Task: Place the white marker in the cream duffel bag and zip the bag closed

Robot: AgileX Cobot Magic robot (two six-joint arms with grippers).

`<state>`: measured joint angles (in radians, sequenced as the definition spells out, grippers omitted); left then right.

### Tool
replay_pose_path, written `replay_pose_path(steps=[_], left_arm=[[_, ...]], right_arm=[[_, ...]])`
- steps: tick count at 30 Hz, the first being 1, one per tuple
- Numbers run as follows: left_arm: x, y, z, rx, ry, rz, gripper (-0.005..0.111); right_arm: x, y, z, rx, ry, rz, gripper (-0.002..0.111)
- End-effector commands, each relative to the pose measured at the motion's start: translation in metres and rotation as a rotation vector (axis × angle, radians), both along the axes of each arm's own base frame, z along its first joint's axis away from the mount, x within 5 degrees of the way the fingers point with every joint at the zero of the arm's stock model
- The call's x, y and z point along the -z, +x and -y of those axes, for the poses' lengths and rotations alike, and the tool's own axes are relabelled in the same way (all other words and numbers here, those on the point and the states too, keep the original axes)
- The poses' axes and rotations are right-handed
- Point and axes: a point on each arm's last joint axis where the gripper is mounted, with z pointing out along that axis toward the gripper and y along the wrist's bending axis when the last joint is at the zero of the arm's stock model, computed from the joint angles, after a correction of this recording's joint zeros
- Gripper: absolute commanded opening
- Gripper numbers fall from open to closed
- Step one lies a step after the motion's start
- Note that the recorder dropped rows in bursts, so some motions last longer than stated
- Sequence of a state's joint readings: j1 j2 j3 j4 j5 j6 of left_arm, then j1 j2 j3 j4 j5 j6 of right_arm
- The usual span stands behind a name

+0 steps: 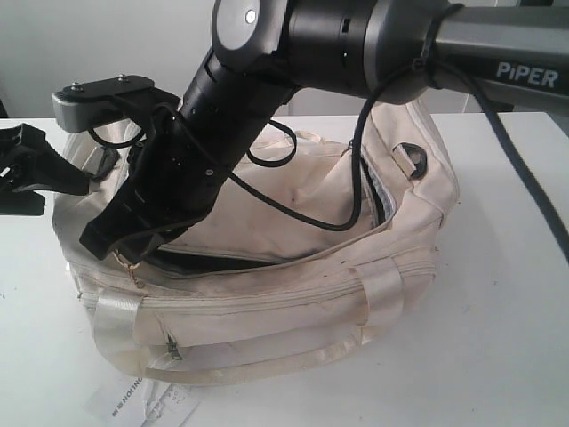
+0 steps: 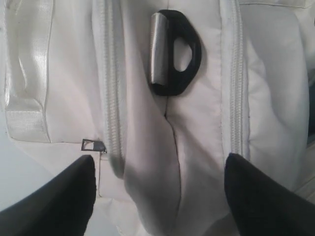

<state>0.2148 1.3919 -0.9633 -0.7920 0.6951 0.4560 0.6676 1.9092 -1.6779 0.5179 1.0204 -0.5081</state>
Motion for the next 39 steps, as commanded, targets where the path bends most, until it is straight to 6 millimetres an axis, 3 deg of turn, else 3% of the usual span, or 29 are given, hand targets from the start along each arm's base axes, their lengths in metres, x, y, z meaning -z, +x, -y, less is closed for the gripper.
replay_pose_path(steps=[1, 10, 19, 22, 24, 25, 26, 27, 39], left_arm=[[-0.001, 0.001, 0.008, -0.002, -0.008, 0.032, 0.075], [-0.001, 0.005, 0.014, 0.000, 0.017, 0.060, 0.075], [0.019, 0.015, 0.012, 0.003, 0.025, -0.007, 0.074], [0.019, 0.015, 0.011, 0.002, 0.025, -0.006, 0.064], [0.019, 0.015, 0.012, 0.010, 0.030, -0.002, 0.047], [0.019, 0.015, 0.012, 0.037, 0.041, 0.015, 0.029], [0.019, 0.015, 0.013, 0.044, 0.039, 0.021, 0.021], [0.018, 0.016, 0.013, 0.041, 0.026, 0.028, 0.003], [0.017, 0.017, 0.013, 0.057, 0.044, 0.053, 0.000]], right_arm=[[-0.007, -0.002, 0.001, -0.009, 0.016, 0.013, 0.000], [-0.007, -0.002, 0.001, -0.009, 0.017, 0.012, 0.000], [-0.007, -0.002, 0.001, -0.009, 0.017, 0.012, 0.000], [-0.007, -0.002, 0.001, -0.009, 0.017, 0.012, 0.000], [-0.007, -0.002, 0.001, -0.009, 0.017, 0.012, 0.000], [-0.007, -0.002, 0.001, -0.009, 0.019, 0.011, 0.000], [-0.007, -0.002, 0.001, -0.009, 0.019, 0.011, 0.000], [-0.007, -0.002, 0.001, -0.009, 0.019, 0.011, 0.000], [-0.002, -0.010, 0.005, -0.057, -0.040, -0.056, 0.000]])
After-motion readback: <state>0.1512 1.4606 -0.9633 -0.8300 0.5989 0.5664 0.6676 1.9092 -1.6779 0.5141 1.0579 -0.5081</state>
